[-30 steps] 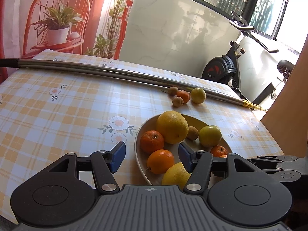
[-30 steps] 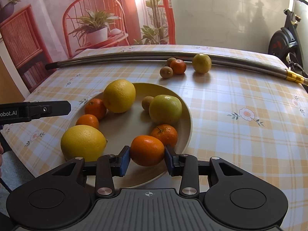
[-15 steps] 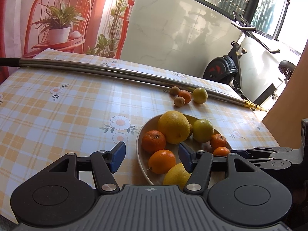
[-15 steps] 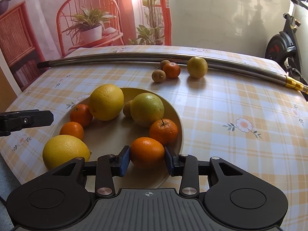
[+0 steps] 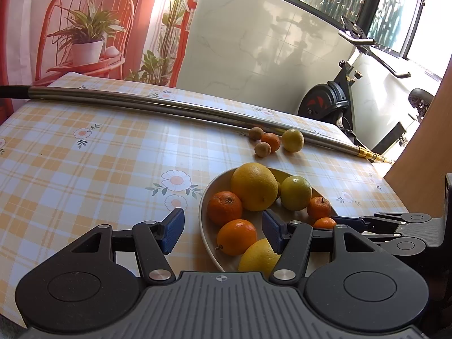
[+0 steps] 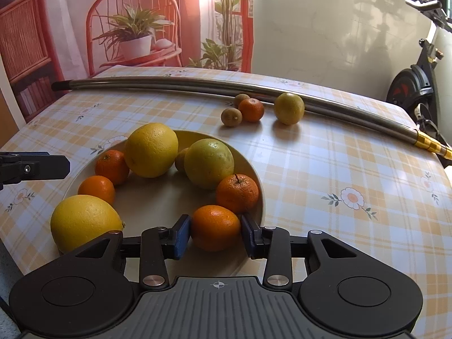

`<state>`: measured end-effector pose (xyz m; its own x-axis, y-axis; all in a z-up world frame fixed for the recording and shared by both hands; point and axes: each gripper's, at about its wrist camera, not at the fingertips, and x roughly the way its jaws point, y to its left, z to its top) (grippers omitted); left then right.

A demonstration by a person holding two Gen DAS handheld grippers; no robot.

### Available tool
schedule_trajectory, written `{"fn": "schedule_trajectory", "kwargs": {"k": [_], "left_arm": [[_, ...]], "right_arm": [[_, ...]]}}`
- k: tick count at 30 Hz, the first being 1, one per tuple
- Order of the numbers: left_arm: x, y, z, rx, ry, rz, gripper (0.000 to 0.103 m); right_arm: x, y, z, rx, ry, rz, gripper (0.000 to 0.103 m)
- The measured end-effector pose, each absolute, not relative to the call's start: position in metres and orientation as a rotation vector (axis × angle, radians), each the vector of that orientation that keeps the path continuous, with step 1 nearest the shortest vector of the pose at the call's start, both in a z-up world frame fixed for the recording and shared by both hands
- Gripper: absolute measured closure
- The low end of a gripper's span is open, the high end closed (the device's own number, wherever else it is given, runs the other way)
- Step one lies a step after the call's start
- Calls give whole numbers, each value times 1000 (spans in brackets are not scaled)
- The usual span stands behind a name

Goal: Organize fruits
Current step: 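Open the right tool to release the orange into the plate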

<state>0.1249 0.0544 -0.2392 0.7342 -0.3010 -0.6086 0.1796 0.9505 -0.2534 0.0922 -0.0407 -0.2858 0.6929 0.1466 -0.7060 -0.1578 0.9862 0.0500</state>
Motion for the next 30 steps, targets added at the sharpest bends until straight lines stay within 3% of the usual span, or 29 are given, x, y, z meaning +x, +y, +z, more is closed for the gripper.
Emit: {"fn": "schedule_trajectory", "kwargs": {"k": [11,15,30], "left_arm": [[125,55,-238,-187,703,-261,40],[125,55,-239,-187,704,-258,39],[125,55,-240,-188,710,-252,39]], "right_arm": [[76,-37,-278,-72,745,150,66],[75,-34,-277,-117,730,122,58],[76,-47,-282,-40,747,110,51]]}}
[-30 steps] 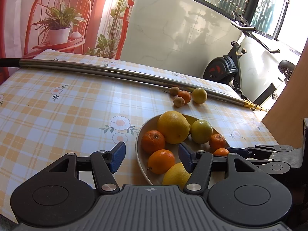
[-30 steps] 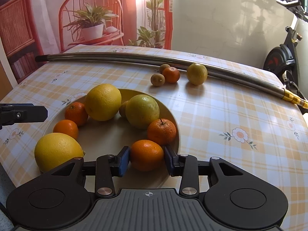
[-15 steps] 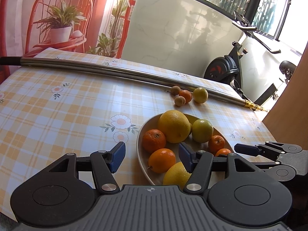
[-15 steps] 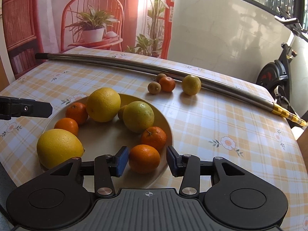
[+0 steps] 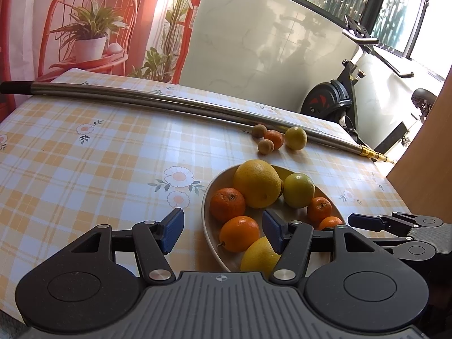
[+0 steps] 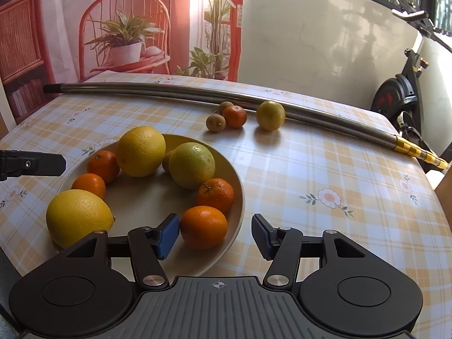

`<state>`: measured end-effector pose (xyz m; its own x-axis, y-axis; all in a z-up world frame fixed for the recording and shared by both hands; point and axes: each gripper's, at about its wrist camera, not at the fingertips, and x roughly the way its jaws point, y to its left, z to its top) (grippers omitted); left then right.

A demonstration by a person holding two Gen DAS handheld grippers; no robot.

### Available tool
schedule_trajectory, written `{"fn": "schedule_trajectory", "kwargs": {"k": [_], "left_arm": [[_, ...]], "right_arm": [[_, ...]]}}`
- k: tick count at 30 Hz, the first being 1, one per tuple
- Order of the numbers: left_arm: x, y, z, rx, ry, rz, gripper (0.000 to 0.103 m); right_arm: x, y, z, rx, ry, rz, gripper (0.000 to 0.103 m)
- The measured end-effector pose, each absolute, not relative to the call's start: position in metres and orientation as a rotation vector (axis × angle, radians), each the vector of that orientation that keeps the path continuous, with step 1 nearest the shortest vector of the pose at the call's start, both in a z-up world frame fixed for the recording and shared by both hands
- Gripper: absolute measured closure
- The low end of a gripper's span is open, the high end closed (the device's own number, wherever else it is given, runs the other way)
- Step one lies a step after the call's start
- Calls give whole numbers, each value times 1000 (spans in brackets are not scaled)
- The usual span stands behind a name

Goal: Organize fruits
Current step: 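Open the right tool to release the orange into the plate, then move both tools from the plate toward the loose fruits by the metal rod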

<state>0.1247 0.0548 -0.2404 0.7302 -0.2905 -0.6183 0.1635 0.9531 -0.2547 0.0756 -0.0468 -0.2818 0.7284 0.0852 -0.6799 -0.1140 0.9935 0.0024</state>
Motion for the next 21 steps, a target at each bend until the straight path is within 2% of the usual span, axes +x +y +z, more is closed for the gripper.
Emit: {"fn": "schedule_trajectory", "kwargs": {"k": [21], "left_arm": [[125,55,-241,-187,717,-241,37]], "right_arm": [[75,-52,-279,27,755,119,49]]}}
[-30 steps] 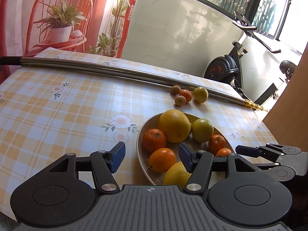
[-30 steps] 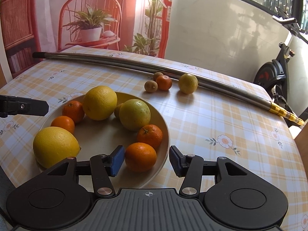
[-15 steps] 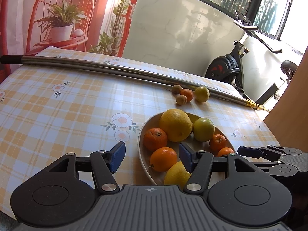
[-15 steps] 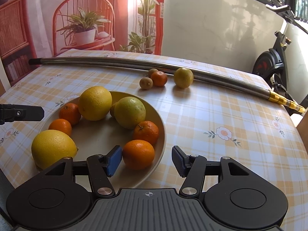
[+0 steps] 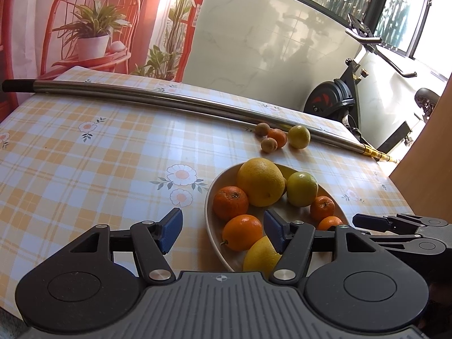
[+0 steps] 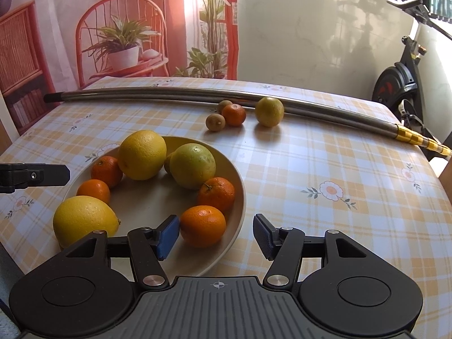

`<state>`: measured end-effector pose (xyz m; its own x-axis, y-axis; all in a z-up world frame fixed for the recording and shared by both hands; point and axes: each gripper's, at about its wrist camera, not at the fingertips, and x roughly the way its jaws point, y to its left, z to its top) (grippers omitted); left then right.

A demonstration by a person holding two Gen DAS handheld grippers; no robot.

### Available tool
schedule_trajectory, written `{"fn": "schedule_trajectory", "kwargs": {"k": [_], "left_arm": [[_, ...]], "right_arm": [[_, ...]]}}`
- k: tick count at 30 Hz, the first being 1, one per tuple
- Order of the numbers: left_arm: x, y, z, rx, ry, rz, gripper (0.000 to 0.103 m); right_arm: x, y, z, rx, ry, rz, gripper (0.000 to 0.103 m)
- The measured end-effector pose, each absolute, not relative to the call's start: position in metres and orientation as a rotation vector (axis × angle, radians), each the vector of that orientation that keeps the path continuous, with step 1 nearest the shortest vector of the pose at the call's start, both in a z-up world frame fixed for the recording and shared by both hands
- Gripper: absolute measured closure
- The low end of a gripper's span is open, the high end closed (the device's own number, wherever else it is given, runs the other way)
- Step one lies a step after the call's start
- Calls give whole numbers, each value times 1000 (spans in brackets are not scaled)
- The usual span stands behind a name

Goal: Organize fruits
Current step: 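Move both tools from the plate toward the loose fruits by the metal rod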

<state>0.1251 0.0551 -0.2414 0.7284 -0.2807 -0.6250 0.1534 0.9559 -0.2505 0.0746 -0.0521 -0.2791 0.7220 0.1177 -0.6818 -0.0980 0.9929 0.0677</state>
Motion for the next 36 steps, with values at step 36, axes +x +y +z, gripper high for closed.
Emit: {"fn": "schedule_trajectory", "kwargs": {"k": [36], "left_arm": [[171,68,-159,-136,519,-144,29]], "right_arm": [[92,-120,-214,127,487,31,40]]}}
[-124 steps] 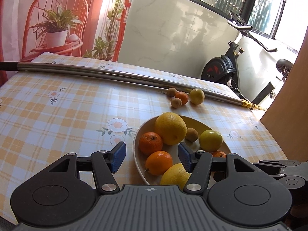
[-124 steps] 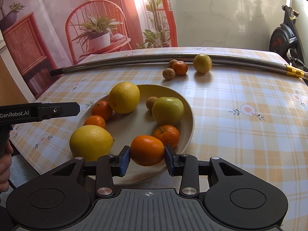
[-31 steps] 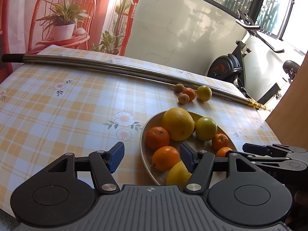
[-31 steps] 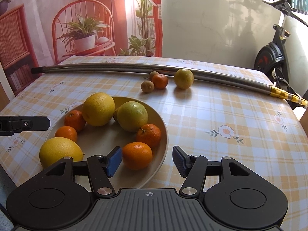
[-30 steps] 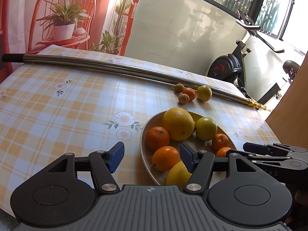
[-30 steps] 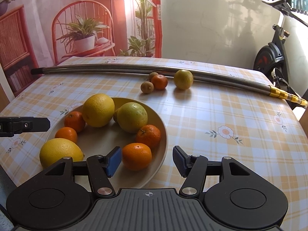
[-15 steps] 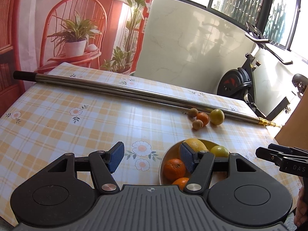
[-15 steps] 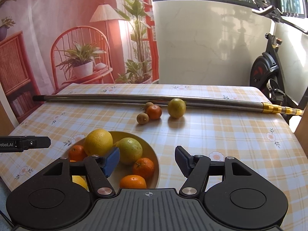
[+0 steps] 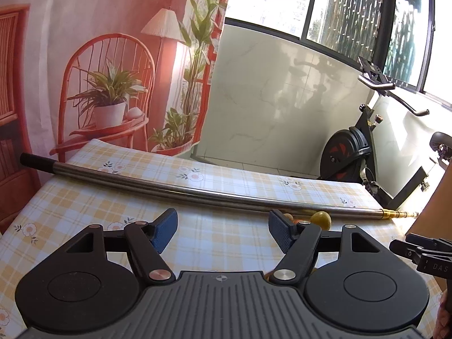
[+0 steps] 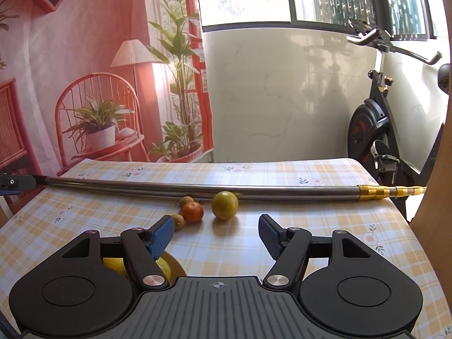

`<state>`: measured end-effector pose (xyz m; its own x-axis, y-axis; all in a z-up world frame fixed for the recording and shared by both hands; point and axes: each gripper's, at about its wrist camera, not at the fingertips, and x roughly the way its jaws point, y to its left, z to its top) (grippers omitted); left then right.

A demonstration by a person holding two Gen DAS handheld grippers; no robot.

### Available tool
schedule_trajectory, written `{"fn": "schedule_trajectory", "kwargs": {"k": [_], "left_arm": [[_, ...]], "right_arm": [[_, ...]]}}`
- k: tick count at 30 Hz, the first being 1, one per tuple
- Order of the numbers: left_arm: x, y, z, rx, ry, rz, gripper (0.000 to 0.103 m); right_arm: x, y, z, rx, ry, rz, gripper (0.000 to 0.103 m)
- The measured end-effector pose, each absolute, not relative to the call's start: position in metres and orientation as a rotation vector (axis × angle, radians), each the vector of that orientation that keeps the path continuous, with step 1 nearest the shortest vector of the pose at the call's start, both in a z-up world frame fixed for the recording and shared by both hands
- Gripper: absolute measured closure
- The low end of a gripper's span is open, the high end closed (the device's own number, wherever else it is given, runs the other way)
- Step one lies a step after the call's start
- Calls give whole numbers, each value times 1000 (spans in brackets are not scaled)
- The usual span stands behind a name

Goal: Organize fruits
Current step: 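Move both tools from the plate toward the loose fruits by the metal rod, then grasp a yellow-green citrus with the right tool while the left tool approaches an orange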

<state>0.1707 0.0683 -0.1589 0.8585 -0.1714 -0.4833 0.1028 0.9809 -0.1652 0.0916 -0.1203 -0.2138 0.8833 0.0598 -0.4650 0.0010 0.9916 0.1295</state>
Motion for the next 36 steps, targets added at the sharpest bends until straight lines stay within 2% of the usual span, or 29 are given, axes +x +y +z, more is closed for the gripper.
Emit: {"fn": "schedule_trajectory", "kwargs": {"k": [12,22,36], "left_arm": [[204,49,-156,-77,534,-210,29],[249,21,-174,-18,597,-278,30],[294,7,-207,-30,697,-303,31]], "right_arm": [[111,-127,-218,122,493,25,40],[145,-145,-230,130,525,17,41],[241,-150,-274,201,597,85,47]]}}
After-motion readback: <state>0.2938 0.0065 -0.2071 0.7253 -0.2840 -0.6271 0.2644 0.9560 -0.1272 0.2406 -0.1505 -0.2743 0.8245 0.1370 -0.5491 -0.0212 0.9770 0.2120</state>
